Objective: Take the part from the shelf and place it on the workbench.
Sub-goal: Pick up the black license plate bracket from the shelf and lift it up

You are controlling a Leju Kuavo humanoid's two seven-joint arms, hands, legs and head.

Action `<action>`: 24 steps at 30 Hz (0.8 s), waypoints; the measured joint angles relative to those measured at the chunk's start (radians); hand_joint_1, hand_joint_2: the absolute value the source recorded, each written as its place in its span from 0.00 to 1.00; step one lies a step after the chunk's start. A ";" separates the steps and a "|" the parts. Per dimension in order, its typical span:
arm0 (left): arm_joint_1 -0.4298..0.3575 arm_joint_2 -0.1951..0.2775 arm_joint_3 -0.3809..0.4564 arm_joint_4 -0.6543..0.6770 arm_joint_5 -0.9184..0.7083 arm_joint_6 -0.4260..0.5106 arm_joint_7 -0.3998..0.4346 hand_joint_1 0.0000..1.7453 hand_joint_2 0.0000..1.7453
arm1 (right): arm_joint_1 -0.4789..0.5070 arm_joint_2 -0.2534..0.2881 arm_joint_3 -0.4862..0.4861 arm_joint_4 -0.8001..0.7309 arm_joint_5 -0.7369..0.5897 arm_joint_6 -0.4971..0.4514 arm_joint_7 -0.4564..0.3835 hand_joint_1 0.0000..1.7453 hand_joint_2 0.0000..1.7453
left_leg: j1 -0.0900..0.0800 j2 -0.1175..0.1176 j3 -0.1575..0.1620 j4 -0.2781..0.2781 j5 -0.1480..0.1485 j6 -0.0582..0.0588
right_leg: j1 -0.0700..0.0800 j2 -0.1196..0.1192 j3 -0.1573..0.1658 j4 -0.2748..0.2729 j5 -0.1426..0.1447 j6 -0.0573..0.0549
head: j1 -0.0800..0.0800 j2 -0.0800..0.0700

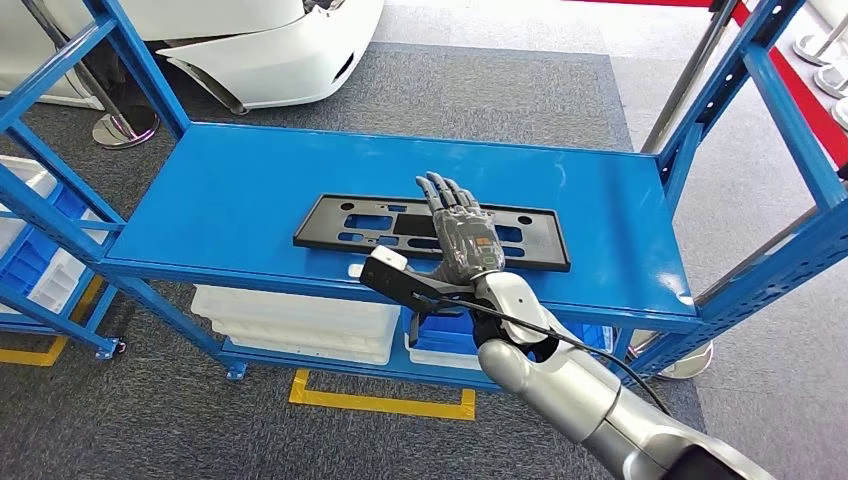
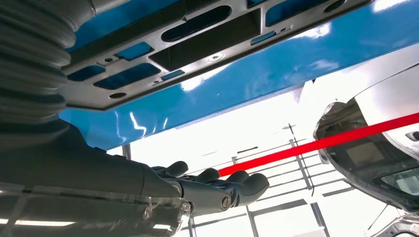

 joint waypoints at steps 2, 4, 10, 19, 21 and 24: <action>0.000 0.000 0.000 0.000 0.000 0.000 0.000 0.00 0.00 | -0.001 0.000 0.000 0.001 0.001 0.000 0.000 0.00 1.00 | 0.000 0.000 0.000 0.000 0.000 0.000 | 0.000 0.000 0.000 0.000 0.000 0.000 | 0.000 0.000; 0.000 0.000 0.000 0.000 0.000 0.000 0.000 0.00 0.00 | -0.001 0.000 0.000 0.001 0.001 0.000 0.000 0.00 1.00 | 0.000 0.000 0.000 0.000 0.000 0.000 | 0.000 0.000 0.000 0.000 0.000 0.000 | 0.000 0.000; 0.000 0.000 0.000 0.000 0.000 0.000 0.000 0.00 0.00 | -0.020 -0.009 0.006 0.042 0.004 0.002 0.000 0.00 1.00 | 0.000 0.000 -0.001 0.000 0.000 0.000 | 0.000 0.000 0.000 0.000 0.000 0.000 | 0.000 0.000; 0.001 -0.004 0.000 0.000 0.005 0.000 0.000 0.00 0.00 | -0.060 -0.001 0.038 0.116 -0.002 0.087 -0.046 0.00 1.00 | 0.000 0.000 -0.002 0.000 0.000 0.000 | 0.000 -0.001 -0.001 0.000 0.000 0.000 | 0.000 0.000; 0.001 -0.007 0.000 0.000 0.004 0.000 0.000 0.00 0.00 | -0.073 0.005 0.050 0.147 -0.023 0.108 -0.068 0.00 1.00 | 0.000 -0.001 -0.002 0.000 0.000 0.000 | 0.000 -0.001 -0.001 0.000 0.000 0.000 | 0.000 0.000; -0.001 -0.010 0.000 0.000 -0.007 0.000 0.000 0.00 0.00 | -0.089 0.011 0.062 0.201 -0.080 0.125 -0.095 0.00 1.00 | 0.000 -0.001 -0.002 0.000 0.000 0.000 | 0.000 -0.001 -0.001 0.000 0.000 0.000 | 0.000 0.000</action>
